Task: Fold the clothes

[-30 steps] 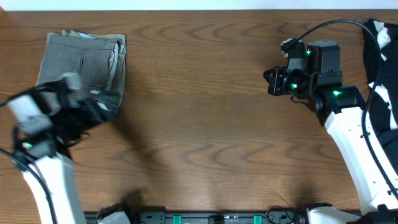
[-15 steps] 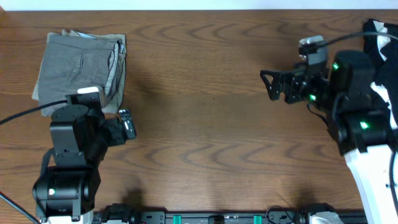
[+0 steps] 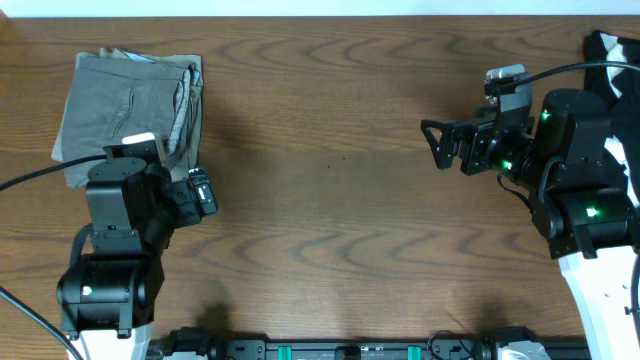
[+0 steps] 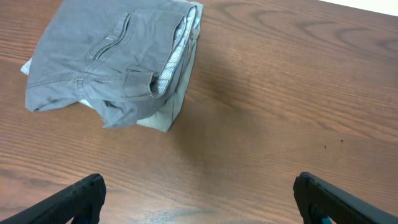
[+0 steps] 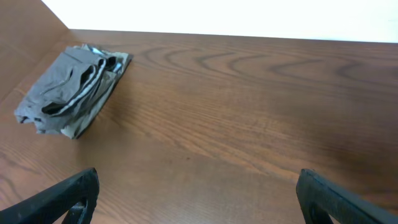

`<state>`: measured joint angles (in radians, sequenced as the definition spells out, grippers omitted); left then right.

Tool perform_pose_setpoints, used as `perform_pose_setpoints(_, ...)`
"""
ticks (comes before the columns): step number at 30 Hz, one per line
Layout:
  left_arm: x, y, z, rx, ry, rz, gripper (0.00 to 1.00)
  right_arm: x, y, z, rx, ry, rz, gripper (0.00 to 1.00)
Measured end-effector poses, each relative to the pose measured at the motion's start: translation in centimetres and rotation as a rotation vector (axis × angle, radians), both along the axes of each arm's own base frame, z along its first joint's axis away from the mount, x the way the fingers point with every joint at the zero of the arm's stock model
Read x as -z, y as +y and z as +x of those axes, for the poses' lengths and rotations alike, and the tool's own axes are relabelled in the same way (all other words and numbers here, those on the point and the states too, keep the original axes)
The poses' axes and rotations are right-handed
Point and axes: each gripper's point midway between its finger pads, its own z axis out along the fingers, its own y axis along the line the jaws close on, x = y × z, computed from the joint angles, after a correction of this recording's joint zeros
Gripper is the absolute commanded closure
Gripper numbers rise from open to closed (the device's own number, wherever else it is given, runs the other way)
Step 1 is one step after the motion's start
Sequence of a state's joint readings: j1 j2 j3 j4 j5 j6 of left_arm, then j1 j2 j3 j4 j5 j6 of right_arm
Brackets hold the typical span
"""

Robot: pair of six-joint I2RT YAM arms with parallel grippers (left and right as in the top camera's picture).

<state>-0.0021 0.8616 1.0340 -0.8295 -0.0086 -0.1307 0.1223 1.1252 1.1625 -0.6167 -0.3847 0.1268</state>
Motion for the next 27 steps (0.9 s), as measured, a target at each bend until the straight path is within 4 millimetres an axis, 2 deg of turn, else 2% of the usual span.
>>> perform_pose_setpoints(5, 0.0, 0.0, 0.0, 0.0, 0.0, 0.0, 0.02, 0.1, -0.9, 0.4, 0.05, -0.007, -0.035, 0.01)
perform_pose_setpoints(9, 0.0, 0.0, 0.0, -0.001, 0.0, 0.0, 0.02, -0.5, -3.0, 0.4, 0.156, -0.084, -0.087, 0.01)
perform_pose_setpoints(11, 0.0, 0.0, 0.0, -0.001, 0.0, 0.001, 0.02, -1.2, -3.9, -0.1, 0.201, -0.158, -0.096, 0.01)
perform_pose_setpoints(14, 0.0, 0.1, 0.0, -0.003, 0.0, 0.002, 0.02, -1.5, -5.1, -2.5, 0.256, -0.254, -0.099, 0.01)
perform_pose_setpoints(17, 0.0, 0.1, 0.0, -0.005, 0.0, 0.004, 0.02, 0.0, -6.1, -5.4, 0.293, -0.3, -0.103, 0.01)
perform_pose_setpoints(20, 0.0, 0.1, 0.0, -0.005, 0.0, 0.004, 0.02, 2.5, -7.0, -7.8, 0.329, -0.329, -0.111, 0.01)
perform_pose_setpoints(24, 0.0, 0.1, 0.0, -0.006, 0.0, 0.005, 0.02, 5.7, -7.9, -9.8, 0.367, -0.359, -0.118, 0.01)
perform_pose_setpoints(27, 0.0, 0.1, 0.0, -0.006, 0.0, 0.005, 0.02, 7.0, -8.2, -10.8, 0.381, -0.408, -0.106, 0.01)
